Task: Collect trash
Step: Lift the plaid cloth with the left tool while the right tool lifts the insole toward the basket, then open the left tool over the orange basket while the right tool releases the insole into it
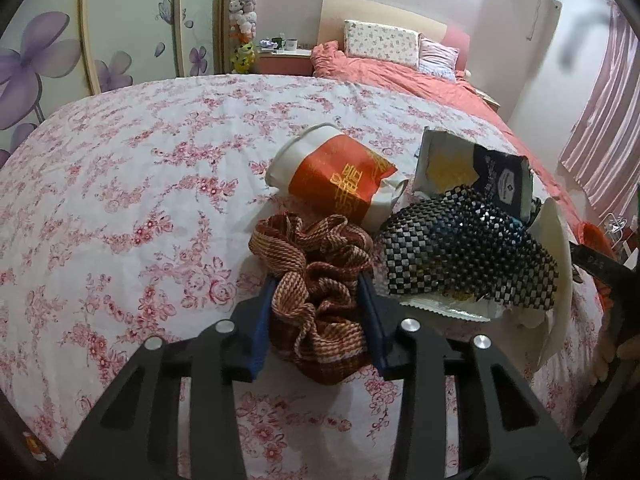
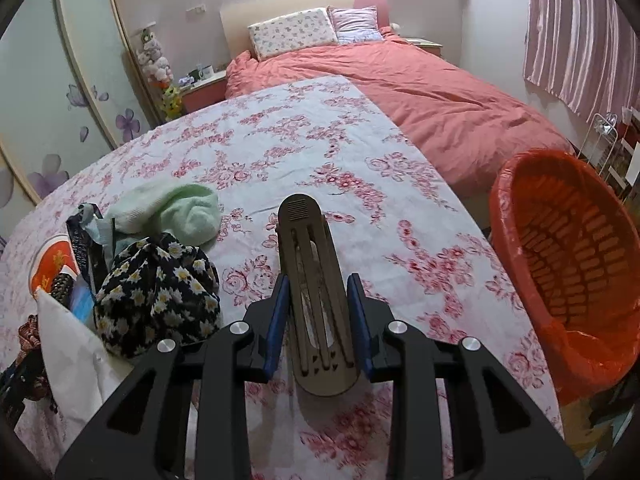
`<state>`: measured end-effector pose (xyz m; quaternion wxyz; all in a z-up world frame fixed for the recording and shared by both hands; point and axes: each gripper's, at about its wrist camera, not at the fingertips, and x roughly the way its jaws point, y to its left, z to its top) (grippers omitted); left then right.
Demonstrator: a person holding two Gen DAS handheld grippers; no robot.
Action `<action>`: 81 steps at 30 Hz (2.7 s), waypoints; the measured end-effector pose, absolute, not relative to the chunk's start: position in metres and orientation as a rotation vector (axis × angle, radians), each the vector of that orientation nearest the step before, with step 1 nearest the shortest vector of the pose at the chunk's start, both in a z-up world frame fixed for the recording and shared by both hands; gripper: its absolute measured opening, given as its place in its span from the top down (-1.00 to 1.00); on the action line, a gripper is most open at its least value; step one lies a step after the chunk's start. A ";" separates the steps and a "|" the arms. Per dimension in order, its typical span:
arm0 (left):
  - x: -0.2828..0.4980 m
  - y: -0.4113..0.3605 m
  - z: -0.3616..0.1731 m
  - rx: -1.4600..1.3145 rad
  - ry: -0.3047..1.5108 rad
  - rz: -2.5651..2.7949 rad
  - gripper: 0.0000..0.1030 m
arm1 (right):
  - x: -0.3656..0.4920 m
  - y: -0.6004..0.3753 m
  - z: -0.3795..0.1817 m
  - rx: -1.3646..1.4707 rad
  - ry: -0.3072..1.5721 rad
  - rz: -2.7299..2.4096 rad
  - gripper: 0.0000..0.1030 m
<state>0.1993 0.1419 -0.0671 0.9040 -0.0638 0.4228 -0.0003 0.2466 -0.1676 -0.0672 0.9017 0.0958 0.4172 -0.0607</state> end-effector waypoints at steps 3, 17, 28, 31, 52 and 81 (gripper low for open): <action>0.200 0.138 -0.074 -0.129 0.898 0.016 -0.17 | 0.247 -0.167 -0.072 0.191 0.873 -0.130 0.40; 0.204 0.140 -0.073 -0.102 0.892 0.026 0.28 | 0.246 -0.163 -0.066 0.164 0.853 -0.120 0.55; 0.185 0.134 -0.033 -0.107 0.808 0.020 0.30 | 0.222 -0.175 -0.034 0.215 0.764 -0.084 0.55; 0.179 0.123 -0.013 -0.106 0.764 -0.003 0.30 | 0.210 -0.185 -0.016 0.241 0.713 -0.074 0.55; 0.185 -0.108 0.045 -0.051 0.672 -0.517 0.29 | 0.146 -0.309 0.008 0.385 0.507 -0.293 0.55; 0.230 -0.213 -0.007 0.127 0.770 -0.530 -0.50 | 0.151 -0.373 -0.017 0.488 0.537 -0.398 0.15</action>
